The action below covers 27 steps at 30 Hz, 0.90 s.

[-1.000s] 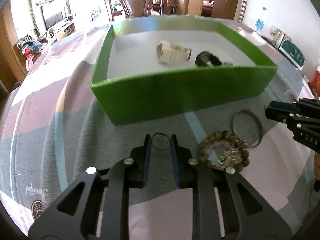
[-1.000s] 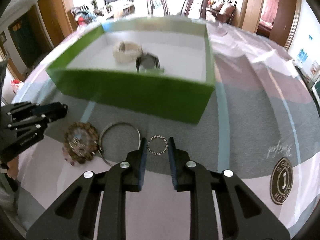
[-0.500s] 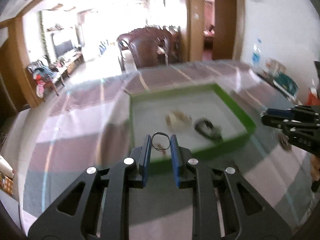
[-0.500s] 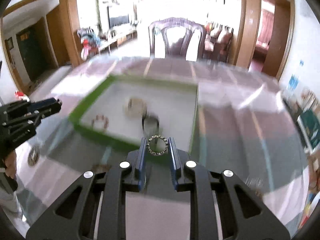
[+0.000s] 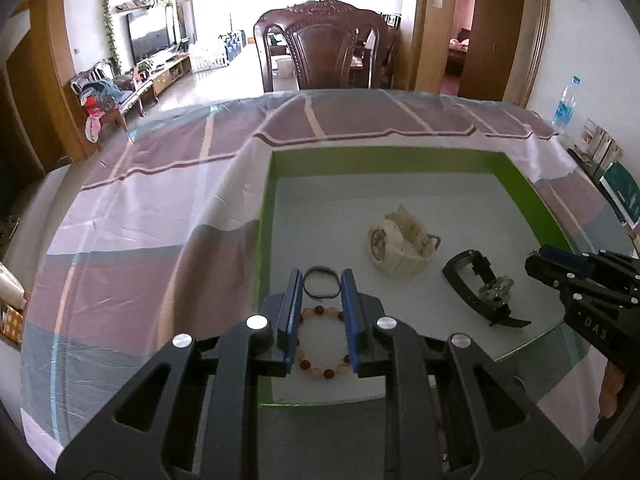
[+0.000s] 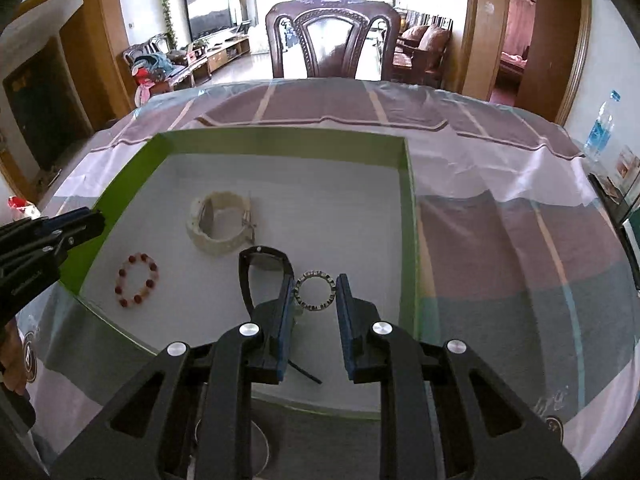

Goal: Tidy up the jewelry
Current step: 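Carry both rings over the green box and open both tools, then move the left tool to the bead pile while the right tool moves to the silver bangle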

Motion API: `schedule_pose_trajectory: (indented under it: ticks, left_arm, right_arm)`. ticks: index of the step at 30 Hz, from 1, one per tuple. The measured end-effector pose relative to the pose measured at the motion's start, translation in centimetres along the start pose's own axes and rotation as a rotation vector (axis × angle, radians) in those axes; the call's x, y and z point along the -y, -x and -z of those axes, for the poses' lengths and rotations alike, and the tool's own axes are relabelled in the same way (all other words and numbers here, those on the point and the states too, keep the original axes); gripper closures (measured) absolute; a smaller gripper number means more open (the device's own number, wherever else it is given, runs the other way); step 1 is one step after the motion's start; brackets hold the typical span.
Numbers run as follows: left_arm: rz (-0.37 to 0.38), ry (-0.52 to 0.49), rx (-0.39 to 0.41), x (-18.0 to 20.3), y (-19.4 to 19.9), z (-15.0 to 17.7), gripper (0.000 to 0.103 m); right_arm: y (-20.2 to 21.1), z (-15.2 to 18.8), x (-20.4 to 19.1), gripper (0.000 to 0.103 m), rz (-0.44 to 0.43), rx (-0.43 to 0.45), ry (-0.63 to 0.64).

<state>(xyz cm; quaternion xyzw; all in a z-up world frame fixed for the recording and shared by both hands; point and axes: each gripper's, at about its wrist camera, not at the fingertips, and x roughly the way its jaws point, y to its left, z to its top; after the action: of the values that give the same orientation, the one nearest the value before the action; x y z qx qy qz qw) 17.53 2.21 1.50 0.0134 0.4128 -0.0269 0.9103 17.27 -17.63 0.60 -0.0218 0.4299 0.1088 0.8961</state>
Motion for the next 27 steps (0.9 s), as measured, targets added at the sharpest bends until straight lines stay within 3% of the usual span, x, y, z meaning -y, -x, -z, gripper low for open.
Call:
schedule_pose_trajectory:
  ticks: [1,2,3,8,11,15,17,24,27]
  left_arm:
    - [0.008,0.007,0.001,-0.1,0.0,0.0,0.077]
    - [0.012,0.011,0.003,-0.1,0.0,0.0,0.068]
    - [0.018,0.017,0.012,-0.1,0.3,0.0,0.065]
    - [0.043,0.004,0.029,0.0,2.6,0.9,0.063]
    - [0.075,-0.069,0.026,1.1,4.6,2.8,0.063]
    - [0.08,-0.222,-0.004,4.4,4.8,6.8,0.07]
    - [0.1,-0.25,-0.044,5.2,4.0,8.0,0.074]
    - [0.157,-0.264,-0.161,5.4,1.2,9.8,0.076]
    - [0.167,-0.263,-0.156,5.5,1.2,10.1,0.079]
  right_arm:
    - [0.2,0.0,0.0,0.065,-0.006,0.004,-0.002]
    - [0.4,0.0,0.0,0.059,-0.007,0.008,-0.008]
    - [1.2,0.0,0.1,0.054,-0.009,0.022,-0.018]
    - [5.5,1.2,-0.5,0.054,-0.068,0.075,-0.006]
    - [7.2,3.5,-1.4,0.054,-0.118,0.044,0.017]
    - [6.3,6.7,-3.2,0.054,-0.086,-0.011,0.095]
    - [5.2,7.8,-3.8,0.054,-0.081,-0.024,0.108]
    - [2.5,8.7,-2.8,0.054,-0.053,-0.084,0.064]
    - [2.4,8.8,-2.5,0.054,-0.051,-0.082,0.055]
